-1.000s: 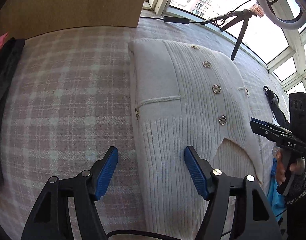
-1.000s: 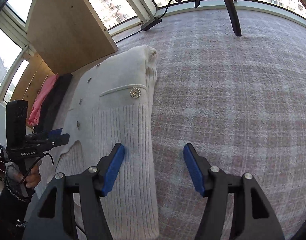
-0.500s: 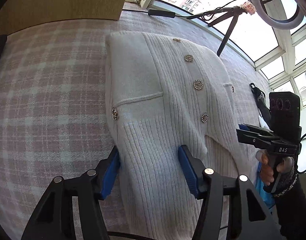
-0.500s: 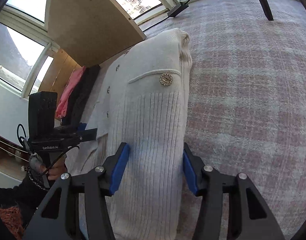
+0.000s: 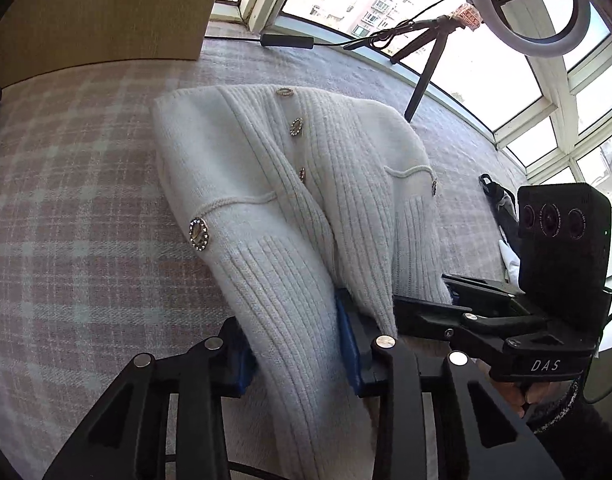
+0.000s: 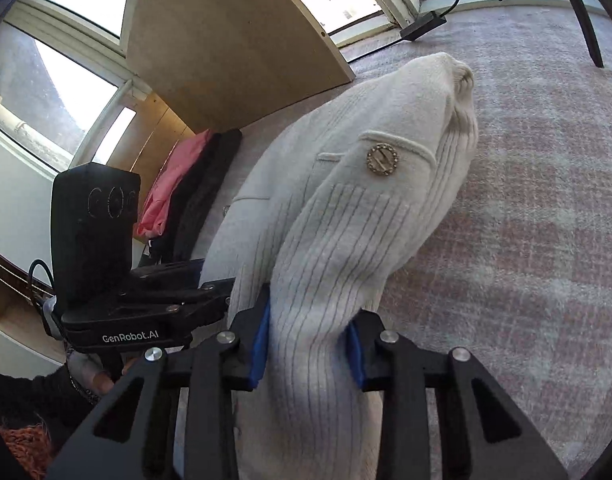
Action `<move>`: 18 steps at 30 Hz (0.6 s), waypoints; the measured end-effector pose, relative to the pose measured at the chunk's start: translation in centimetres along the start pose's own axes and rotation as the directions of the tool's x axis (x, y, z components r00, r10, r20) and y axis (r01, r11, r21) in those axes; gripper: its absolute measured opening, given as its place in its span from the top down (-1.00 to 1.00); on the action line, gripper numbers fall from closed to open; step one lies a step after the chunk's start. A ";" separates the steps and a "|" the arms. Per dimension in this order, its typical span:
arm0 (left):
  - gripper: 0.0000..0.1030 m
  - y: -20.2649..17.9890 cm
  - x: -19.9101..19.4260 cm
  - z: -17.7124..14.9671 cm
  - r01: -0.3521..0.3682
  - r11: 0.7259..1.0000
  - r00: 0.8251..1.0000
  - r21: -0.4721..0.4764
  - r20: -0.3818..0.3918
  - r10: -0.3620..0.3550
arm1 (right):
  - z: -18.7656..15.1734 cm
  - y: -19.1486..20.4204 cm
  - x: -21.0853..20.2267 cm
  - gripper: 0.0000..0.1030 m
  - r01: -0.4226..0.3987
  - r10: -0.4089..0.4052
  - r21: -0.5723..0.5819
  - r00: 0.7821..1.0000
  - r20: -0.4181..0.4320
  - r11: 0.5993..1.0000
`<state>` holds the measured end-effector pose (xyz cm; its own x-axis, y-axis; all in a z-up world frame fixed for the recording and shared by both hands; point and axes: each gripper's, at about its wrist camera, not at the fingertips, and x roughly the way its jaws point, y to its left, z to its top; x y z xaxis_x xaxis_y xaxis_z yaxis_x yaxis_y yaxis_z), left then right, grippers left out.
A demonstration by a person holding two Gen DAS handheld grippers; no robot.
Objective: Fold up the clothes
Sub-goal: 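Lift the folded sweater with both grippers and carry it to the clothing stack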
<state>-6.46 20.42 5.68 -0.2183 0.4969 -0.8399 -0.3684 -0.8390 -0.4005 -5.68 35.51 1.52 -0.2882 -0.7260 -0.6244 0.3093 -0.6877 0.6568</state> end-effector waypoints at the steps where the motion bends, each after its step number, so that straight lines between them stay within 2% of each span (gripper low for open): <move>1: 0.41 -0.2 -0.6 0.0 0.001 1.000 1.000 -0.003 0.009 -0.001 | -0.1 0.5 -0.4 0.39 -0.010 0.010 0.000 1.000 0.010 1.000; 6: 0.41 -0.6 -4.3 -1.0 0.041 0.999 0.998 -0.031 0.056 -0.040 | -0.7 3.5 -2.6 0.40 -0.070 0.070 -0.008 0.997 0.039 0.998; 13: 0.41 0.6 -11.1 -3.6 0.016 0.999 0.991 -0.029 0.130 -0.012 | -1.0 10.4 -2.7 0.40 -0.097 0.101 -0.097 0.994 0.031 0.991; 18: 0.41 3.7 -16.5 -4.4 -0.010 1.000 0.979 -0.019 0.206 0.014 | -0.1 16.3 -0.8 0.40 -0.117 0.125 -0.168 0.991 0.038 0.979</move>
<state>-0.26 8.16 16.42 -0.4044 0.5205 -0.7521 -0.3489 -0.8479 -0.3992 -0.29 24.83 12.65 -0.2815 -0.8058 -0.5210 0.4889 -0.5876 0.6447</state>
